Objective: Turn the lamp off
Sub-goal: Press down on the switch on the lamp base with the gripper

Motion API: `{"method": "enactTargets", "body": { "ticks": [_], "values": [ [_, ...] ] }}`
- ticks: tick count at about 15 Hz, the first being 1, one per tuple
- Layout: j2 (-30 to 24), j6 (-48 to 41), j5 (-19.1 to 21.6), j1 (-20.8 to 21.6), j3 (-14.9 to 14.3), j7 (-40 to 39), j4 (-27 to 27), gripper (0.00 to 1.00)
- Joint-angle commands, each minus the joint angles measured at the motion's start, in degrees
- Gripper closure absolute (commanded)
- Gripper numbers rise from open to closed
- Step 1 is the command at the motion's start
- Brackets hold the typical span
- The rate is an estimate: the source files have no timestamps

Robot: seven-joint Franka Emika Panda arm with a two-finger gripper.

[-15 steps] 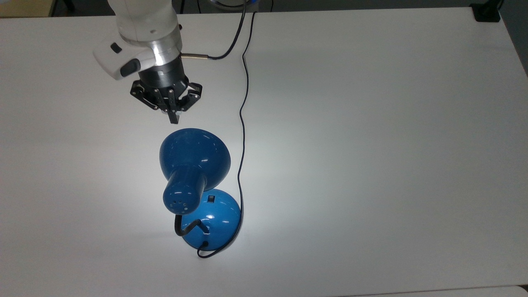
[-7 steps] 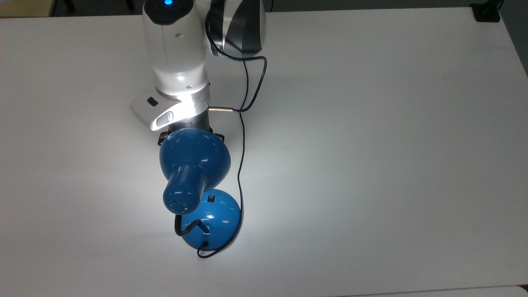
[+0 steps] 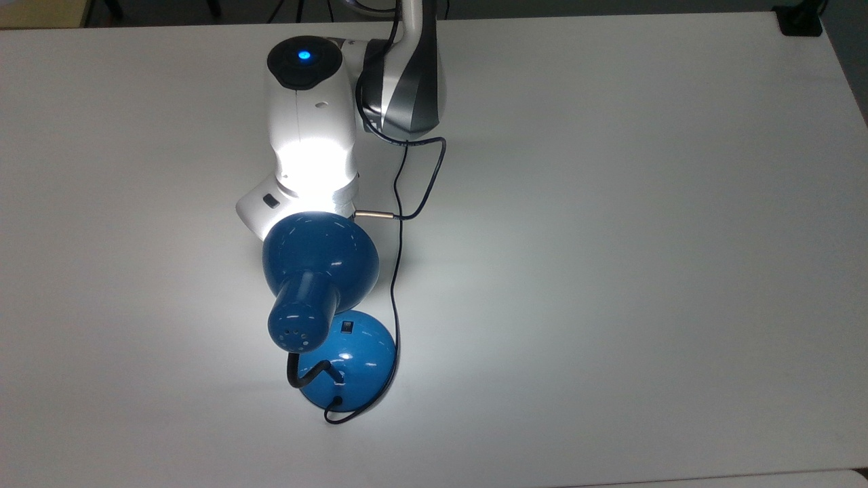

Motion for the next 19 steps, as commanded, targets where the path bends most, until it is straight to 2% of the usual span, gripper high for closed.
{"method": "enactTargets", "body": {
  "ticks": [1, 4, 19],
  "values": [
    [1.89, 1.25, 0.58, 1.3, -0.6, 1.25, 1.56, 1.0],
    [3.57, 1.25, 0.32, 1.74, -0.6, 2.91, 2.97, 1.0],
    [5.24, 1.25, -1.0, 2.27, -0.6, 2.83, 3.06, 1.0]
  ]
}}
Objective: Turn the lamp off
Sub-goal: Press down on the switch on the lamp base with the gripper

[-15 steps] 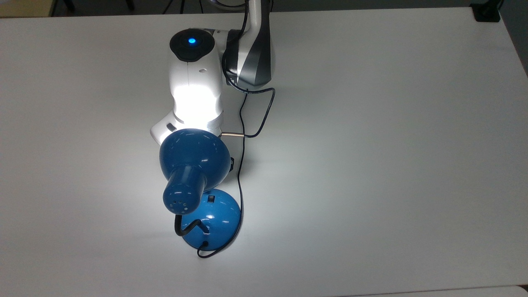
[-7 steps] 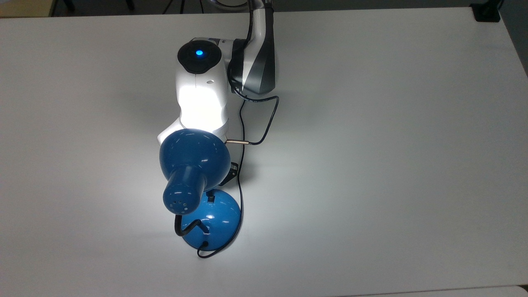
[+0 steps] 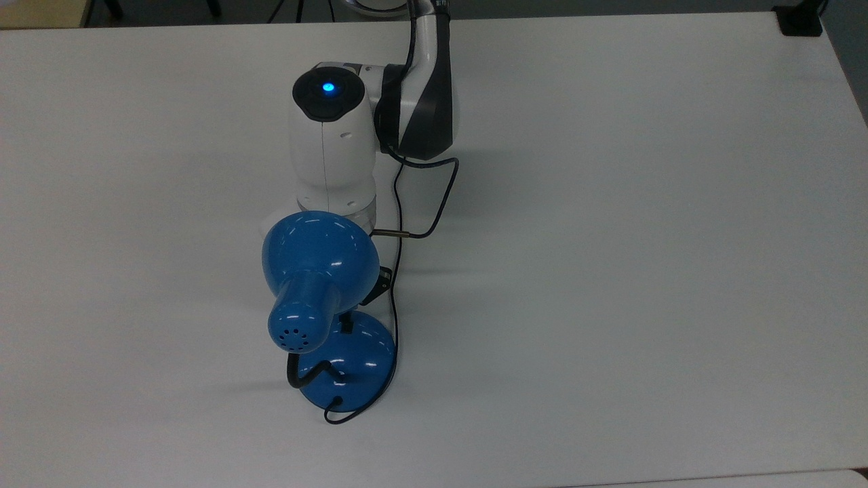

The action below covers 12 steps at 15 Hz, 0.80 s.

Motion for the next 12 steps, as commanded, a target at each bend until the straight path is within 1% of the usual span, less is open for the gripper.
{"method": "enactTargets", "body": {
  "ticks": [1, 9, 10, 12],
  "values": [
    [1.42, 1.02, -1.06, 1.12, -0.59, 1.02, 0.57, 1.0],
    [1.07, 0.85, -1.59, 1.91, -0.68, 1.02, -0.04, 1.0],
    [0.19, 0.33, -1.51, 1.91, -0.68, 1.2, -0.57, 1.0],
    [-3.92, -0.55, -1.42, 1.91, -0.68, 1.81, -3.19, 1.0]
  ]
}}
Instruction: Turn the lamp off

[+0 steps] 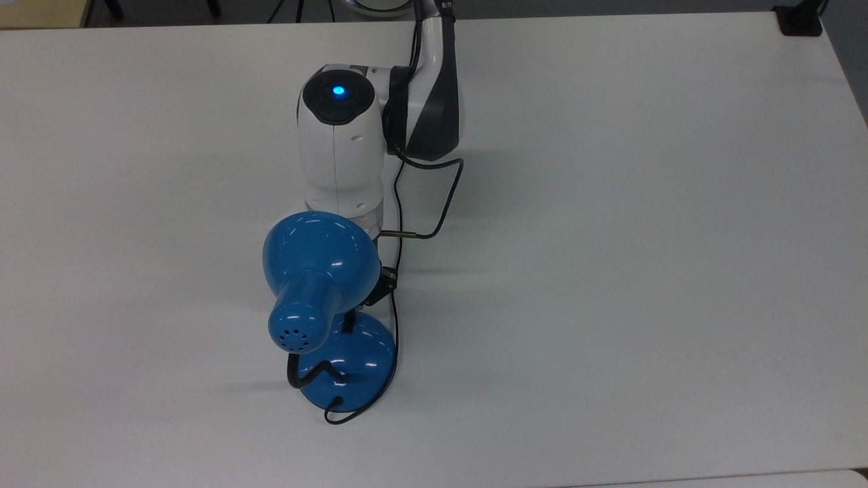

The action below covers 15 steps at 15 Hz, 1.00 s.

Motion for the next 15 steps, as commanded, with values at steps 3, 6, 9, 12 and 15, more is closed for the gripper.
{"method": "enactTargets", "body": {
  "ticks": [3, 6, 9, 12, 15],
  "values": [
    [-10.97, -11.08, -0.51, 1.08, -1.08, 1.83, -5.69, 0.99],
    [-17.48, -26.47, -2.25, 0.37, -1.08, 1.75, -5.52, 0.86],
    [-22.76, -38.26, -6.3, -0.77, -0.99, 1.66, -5.43, 0.3],
    [-26.54, -44.43, -9.02, -1.82, -0.73, 1.66, -5.34, 0.0],
    [-27.95, -45.94, -9.73, -2.17, -0.73, 2.71, -5.34, 0.0]
  ]
}}
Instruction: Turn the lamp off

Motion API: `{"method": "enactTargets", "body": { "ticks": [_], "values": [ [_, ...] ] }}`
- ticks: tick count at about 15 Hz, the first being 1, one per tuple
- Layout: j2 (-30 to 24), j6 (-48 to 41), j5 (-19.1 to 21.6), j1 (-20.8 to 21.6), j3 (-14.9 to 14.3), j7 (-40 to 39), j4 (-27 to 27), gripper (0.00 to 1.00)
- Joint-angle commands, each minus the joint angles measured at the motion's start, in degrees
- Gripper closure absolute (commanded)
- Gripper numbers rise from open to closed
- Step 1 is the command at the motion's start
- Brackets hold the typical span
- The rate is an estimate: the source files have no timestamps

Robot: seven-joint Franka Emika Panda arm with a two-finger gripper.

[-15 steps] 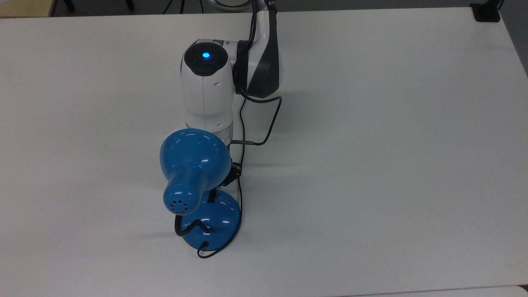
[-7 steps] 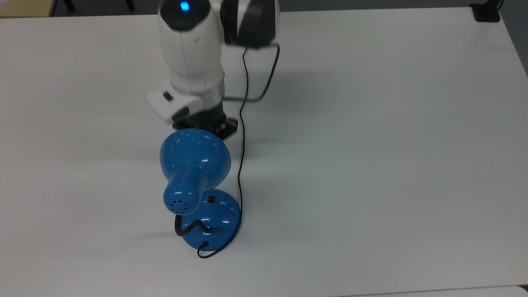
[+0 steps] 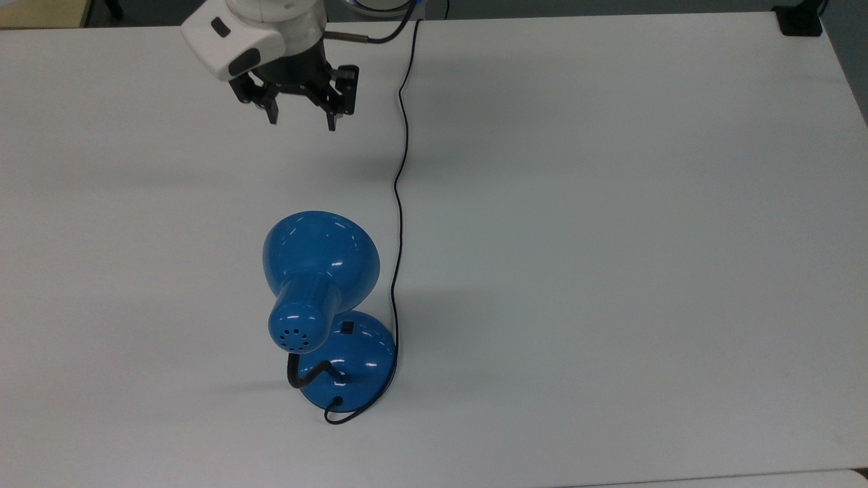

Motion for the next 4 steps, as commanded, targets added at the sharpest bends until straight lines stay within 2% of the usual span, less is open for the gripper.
{"method": "enactTargets", "body": {
  "ticks": [1, 4],
  "values": [
    [-2.82, -1.2, -1.45, -0.45, 0.29, 2.14, -2.22, 0.0],
    [-3.61, -1.2, -1.45, -0.89, 0.29, 2.32, -2.14, 0.0]
  ]
}}
